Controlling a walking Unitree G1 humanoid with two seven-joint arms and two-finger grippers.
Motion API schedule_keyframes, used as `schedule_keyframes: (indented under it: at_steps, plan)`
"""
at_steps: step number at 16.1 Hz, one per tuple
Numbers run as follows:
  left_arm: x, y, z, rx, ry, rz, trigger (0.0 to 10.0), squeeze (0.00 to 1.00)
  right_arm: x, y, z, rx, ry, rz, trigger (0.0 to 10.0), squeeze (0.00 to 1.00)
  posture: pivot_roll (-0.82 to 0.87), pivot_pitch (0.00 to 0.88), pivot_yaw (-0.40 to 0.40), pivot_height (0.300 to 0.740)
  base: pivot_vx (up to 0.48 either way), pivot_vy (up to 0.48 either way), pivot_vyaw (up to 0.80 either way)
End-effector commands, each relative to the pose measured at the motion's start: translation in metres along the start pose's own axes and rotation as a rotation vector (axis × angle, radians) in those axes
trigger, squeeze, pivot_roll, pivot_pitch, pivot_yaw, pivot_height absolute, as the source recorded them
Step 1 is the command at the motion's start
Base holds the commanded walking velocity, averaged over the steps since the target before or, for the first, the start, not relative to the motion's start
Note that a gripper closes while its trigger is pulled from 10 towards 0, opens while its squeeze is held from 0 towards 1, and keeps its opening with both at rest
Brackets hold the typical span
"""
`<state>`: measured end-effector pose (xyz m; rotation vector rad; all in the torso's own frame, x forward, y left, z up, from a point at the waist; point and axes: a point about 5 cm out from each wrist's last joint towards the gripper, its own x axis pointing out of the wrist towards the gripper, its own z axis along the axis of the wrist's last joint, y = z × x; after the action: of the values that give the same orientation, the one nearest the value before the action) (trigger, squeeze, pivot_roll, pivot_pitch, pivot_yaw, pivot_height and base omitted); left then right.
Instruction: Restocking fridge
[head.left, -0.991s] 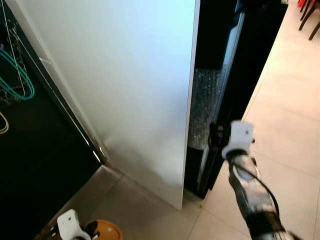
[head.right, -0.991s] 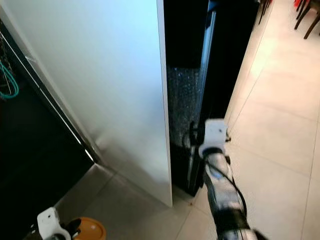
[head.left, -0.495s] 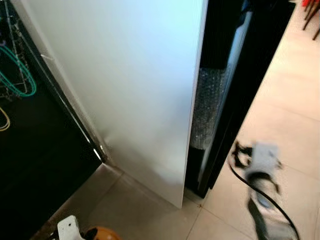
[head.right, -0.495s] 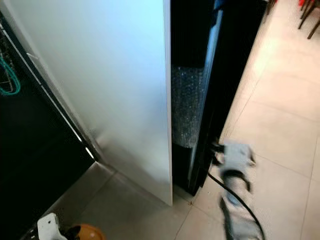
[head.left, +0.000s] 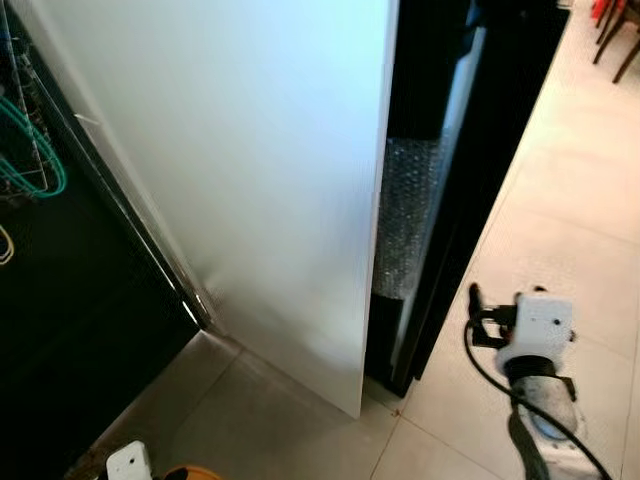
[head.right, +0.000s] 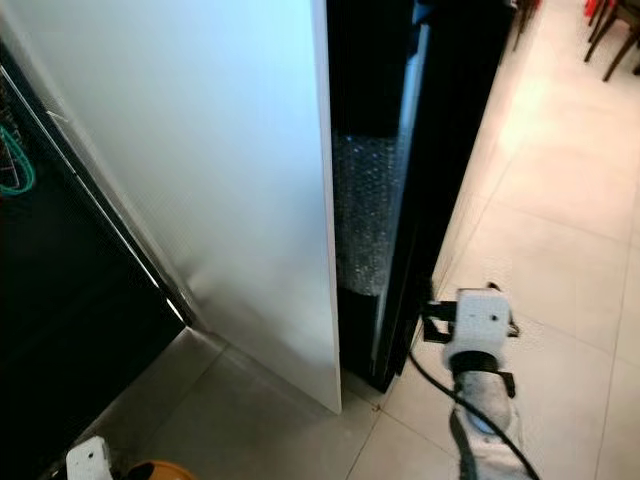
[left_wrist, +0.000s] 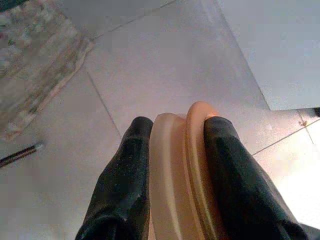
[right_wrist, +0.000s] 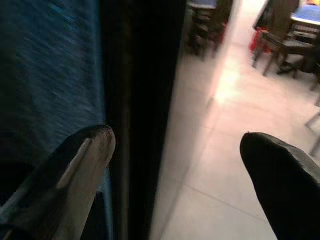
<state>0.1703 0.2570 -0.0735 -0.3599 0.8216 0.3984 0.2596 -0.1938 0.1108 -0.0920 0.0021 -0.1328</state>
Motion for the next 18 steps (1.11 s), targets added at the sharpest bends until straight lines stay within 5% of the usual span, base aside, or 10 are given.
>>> schedule_keyframes:
  at_steps: [1,6,14,18]
  plan:
    - [-0.001,0.002,-0.005,0.012,0.017,0.009,10.0,0.00,-0.002,0.006,0.007,0.002,-0.040,0.043,10.0,0.00,-0.06,0.000,0.046,0.740,0.000,0.000,0.00]
    - [0.000,-0.014,-0.016,0.000,0.044,-0.003,10.0,0.00,0.006,0.016,0.004,0.021,-0.023,0.030,10.0,0.00,-0.08,0.000,0.026,0.740,0.000,0.000,0.00]
    - [0.000,-0.003,-0.010,0.014,0.041,0.033,10.0,0.00,0.000,0.025,0.001,0.056,-0.033,-0.056,10.0,0.00,-0.08,0.000,0.061,0.740,0.000,0.000,0.00]
    - [0.001,-0.009,-0.007,0.017,0.040,0.039,10.0,0.00,0.013,0.018,0.010,0.036,-0.066,-0.068,10.0,0.00,-0.10,0.000,0.050,0.740,0.000,0.000,0.00]
